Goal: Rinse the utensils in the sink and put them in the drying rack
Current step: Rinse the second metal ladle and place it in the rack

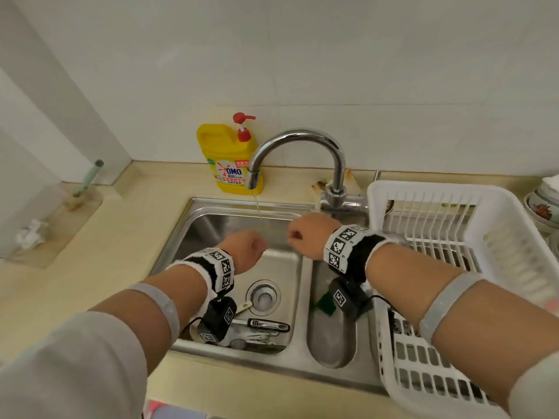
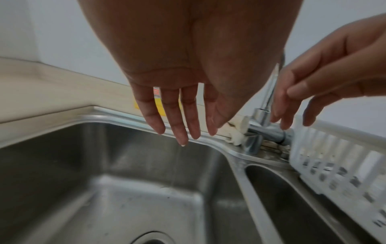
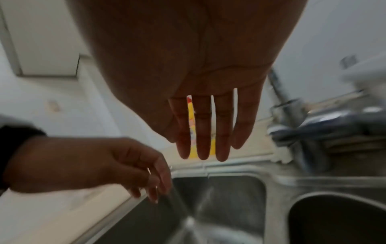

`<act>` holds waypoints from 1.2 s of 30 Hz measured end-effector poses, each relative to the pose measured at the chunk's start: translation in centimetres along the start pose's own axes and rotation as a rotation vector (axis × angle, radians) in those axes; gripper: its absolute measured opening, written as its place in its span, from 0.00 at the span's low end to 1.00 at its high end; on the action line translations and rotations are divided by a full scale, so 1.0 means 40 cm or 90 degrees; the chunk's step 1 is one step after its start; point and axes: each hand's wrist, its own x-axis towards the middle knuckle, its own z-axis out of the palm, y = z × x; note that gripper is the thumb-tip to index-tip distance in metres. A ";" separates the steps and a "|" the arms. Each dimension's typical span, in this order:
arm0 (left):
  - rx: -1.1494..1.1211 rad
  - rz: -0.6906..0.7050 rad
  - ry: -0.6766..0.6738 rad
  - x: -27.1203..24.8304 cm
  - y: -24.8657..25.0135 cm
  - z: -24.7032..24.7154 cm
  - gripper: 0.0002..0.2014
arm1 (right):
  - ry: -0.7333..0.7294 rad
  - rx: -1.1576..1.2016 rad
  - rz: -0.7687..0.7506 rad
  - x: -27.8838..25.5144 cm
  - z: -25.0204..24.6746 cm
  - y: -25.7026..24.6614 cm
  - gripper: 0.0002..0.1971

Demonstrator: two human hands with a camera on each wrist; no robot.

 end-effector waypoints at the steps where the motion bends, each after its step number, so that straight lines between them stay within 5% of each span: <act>1: 0.006 -0.015 -0.002 -0.010 -0.041 -0.007 0.09 | -0.017 -0.007 -0.017 0.029 0.028 -0.030 0.11; 7: 0.063 -0.078 -0.086 -0.036 -0.262 -0.003 0.10 | -0.165 0.027 -0.002 0.199 0.220 -0.144 0.11; 14: 0.064 -0.049 -0.137 -0.007 -0.421 0.034 0.09 | -0.344 -0.001 0.101 0.373 0.483 -0.176 0.06; 19: 0.076 0.007 -0.106 0.011 -0.491 0.032 0.11 | -0.465 -0.028 0.118 0.480 0.692 -0.128 0.15; 29: 0.039 0.065 -0.072 0.048 -0.534 0.043 0.10 | -0.531 0.028 0.111 0.444 0.730 -0.169 0.11; 36: -0.026 0.042 -0.099 0.059 -0.549 0.033 0.09 | -0.391 0.075 0.133 0.415 0.679 -0.190 0.08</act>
